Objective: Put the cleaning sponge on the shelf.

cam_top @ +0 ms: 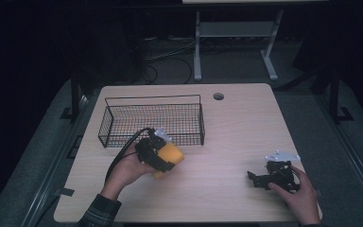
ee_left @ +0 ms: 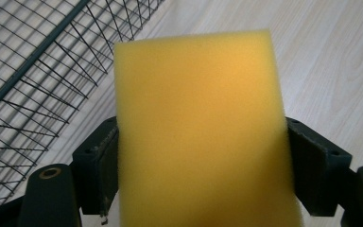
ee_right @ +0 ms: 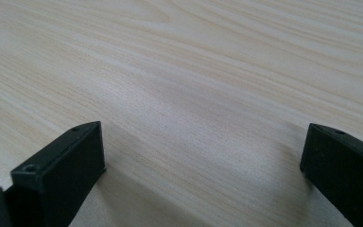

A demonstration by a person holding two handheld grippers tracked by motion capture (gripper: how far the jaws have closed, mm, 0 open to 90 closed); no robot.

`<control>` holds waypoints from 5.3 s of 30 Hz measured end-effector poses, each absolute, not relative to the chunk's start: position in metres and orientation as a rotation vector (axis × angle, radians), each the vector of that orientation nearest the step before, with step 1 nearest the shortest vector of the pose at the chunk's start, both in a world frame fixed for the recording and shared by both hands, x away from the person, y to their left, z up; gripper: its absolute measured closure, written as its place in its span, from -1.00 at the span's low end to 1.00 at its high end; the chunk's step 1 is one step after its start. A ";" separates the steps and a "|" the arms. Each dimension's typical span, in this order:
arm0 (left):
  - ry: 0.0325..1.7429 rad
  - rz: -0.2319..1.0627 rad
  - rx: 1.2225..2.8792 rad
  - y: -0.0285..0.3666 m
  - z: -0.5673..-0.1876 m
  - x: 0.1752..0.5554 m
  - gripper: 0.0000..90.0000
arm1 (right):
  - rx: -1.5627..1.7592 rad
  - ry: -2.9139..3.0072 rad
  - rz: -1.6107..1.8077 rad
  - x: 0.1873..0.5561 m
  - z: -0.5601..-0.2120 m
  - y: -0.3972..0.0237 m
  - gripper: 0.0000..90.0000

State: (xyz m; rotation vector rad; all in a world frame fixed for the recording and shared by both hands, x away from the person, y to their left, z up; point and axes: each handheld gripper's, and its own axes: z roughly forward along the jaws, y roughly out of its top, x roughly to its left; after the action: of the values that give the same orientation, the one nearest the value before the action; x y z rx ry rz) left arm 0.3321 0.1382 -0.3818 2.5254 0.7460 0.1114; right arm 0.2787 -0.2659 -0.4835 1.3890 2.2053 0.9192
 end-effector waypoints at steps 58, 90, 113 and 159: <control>0.801 0.199 2.454 0.161 -0.336 0.407 -0.50 | 1.390 2.205 0.919 0.279 -0.483 -0.266 -1.00; 0.948 0.307 2.419 0.190 -0.358 0.447 -0.50 | 1.390 2.205 0.919 0.279 -0.483 -0.266 -1.00; 1.087 0.370 2.356 0.227 -0.359 0.466 -0.50 | 1.390 2.205 0.920 0.279 -0.483 -0.266 -1.00; 1.288 0.344 2.365 0.280 -0.407 0.471 -0.51 | 1.392 2.204 0.919 0.279 -0.483 -0.266 -1.00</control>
State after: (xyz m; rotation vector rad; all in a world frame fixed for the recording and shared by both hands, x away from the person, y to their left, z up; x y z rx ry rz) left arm 0.4709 0.2800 -0.4066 2.3652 1.2879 0.3439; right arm 0.2792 -0.2656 -0.4835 1.3921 2.2037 0.9187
